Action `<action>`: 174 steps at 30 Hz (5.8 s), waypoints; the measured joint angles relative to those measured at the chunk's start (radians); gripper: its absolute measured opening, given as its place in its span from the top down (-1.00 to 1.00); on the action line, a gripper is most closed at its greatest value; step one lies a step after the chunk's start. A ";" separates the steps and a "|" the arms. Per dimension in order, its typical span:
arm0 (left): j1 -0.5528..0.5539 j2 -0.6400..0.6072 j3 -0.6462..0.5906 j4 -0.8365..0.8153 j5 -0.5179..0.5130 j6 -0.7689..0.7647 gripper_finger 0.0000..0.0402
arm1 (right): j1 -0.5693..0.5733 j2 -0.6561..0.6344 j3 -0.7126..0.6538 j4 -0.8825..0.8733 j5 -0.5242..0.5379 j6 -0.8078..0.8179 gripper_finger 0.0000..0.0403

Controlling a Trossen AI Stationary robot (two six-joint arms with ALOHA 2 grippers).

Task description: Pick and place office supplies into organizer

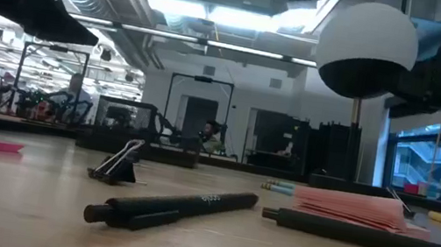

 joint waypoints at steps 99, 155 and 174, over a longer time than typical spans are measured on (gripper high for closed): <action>0.000 0.000 0.000 0.000 0.000 0.000 0.49 | 0.000 0.000 0.000 0.000 0.000 0.000 0.60; 0.000 0.000 0.000 0.000 0.000 0.000 0.49 | 0.000 0.000 0.000 0.066 -0.002 0.186 0.60; 0.000 0.000 0.000 0.000 0.000 0.000 0.49 | 0.000 0.000 0.000 0.009 -0.008 0.129 0.60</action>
